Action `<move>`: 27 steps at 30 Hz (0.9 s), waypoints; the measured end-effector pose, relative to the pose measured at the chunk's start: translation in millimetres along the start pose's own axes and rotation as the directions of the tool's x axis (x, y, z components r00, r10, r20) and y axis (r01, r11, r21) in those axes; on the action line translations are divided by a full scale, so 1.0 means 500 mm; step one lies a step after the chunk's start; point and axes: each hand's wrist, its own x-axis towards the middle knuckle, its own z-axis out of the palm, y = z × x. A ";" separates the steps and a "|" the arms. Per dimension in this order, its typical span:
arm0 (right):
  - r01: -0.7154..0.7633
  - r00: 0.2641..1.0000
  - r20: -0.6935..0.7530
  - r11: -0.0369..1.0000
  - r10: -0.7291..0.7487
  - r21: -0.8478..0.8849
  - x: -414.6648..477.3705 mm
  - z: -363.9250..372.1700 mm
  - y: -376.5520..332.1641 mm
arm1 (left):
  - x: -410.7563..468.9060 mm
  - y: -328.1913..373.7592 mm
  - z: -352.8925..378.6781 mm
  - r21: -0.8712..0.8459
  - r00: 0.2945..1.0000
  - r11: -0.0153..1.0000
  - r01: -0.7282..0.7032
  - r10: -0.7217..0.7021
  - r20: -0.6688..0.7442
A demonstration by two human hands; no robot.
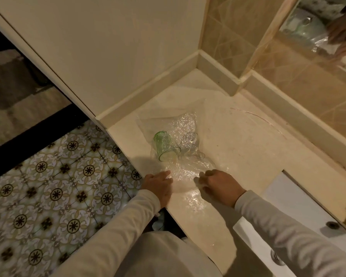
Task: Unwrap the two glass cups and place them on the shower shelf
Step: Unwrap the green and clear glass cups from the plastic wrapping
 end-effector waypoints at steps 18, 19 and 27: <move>-0.196 0.844 -0.413 0.914 0.342 0.356 -0.105 0.044 0.032 | -0.071 0.023 0.025 -0.121 0.939 0.969 -0.218 0.174 -0.295; -0.213 0.801 -0.446 0.887 0.399 0.410 -0.113 0.047 0.028 | -0.071 0.031 0.026 -0.146 0.937 0.965 -0.219 0.166 -0.308; -0.168 0.321 0.243 -0.198 0.915 0.966 -0.094 0.087 -0.070 | -0.064 0.106 0.034 -0.208 0.912 0.934 -0.292 0.206 -0.355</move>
